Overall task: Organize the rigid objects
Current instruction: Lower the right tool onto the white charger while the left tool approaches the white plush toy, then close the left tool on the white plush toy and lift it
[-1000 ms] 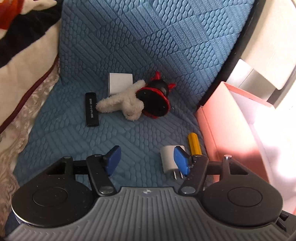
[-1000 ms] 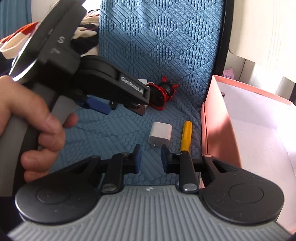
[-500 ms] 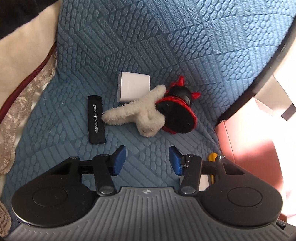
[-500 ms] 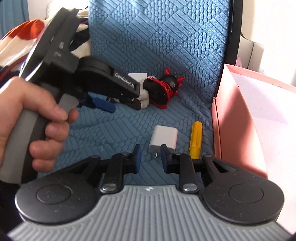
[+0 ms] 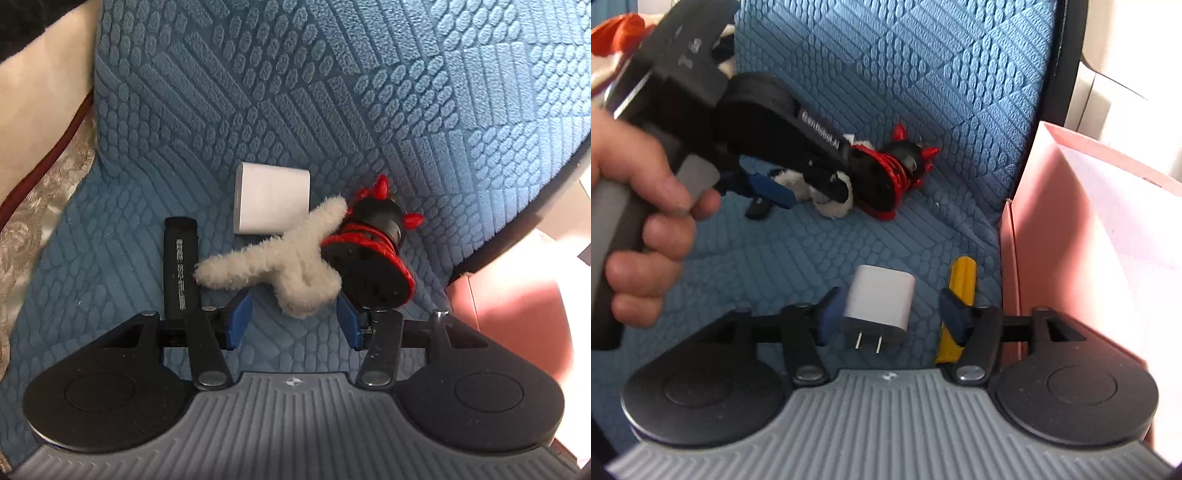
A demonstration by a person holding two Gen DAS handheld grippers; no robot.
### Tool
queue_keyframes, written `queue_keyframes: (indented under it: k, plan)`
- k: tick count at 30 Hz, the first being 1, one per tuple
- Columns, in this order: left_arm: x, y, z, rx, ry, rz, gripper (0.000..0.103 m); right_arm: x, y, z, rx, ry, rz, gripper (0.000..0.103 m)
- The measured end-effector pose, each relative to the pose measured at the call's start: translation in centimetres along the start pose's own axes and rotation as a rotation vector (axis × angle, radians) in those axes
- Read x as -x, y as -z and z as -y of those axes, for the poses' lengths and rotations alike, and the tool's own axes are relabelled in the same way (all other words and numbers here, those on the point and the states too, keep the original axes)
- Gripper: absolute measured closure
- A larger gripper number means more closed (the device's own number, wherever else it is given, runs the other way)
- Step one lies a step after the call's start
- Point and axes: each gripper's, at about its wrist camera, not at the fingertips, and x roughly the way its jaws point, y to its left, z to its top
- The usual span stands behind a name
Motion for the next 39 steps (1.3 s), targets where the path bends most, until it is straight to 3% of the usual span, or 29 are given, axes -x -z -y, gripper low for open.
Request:
queue_keyframes:
  k: [6, 10, 15, 22, 27, 39]
  plan:
    - [-1.5, 0.1, 0.9, -0.027, -0.003, -0.021, 0.046, -1.3, -0.5, -0.3, -0.025, -0.035, -0.036, 0.042]
    - [-1.8, 0.2, 1.6, -0.066, -0.053, 0.011, 0.046, -1.8, -0.2, -1.2, 0.011, 0.016, -0.058, 0.056]
    - [-2.2, 0.1, 1.7, -0.079, -0.069, 0.027, 0.047, -1.7, -0.1, -1.4, 0.013, 0.021, -0.057, 0.057]
    - [-2.1, 0.4, 2.7, -0.114, -0.107, 0.067, 0.065, -1.6, 0.1, -1.5, 0.011, 0.013, -0.063, 0.057]
    - [-1.3, 0.4, 3.1, -0.132, -0.13, 0.094, 0.065, -1.4, -0.1, -1.1, -0.001, -0.001, -0.062, 0.058]
    - [3.4, 1.1, 2.7, -0.124, -0.099, 0.126, 0.065, -0.2, 0.1, -1.1, 0.021, -0.032, -0.049, 0.058]
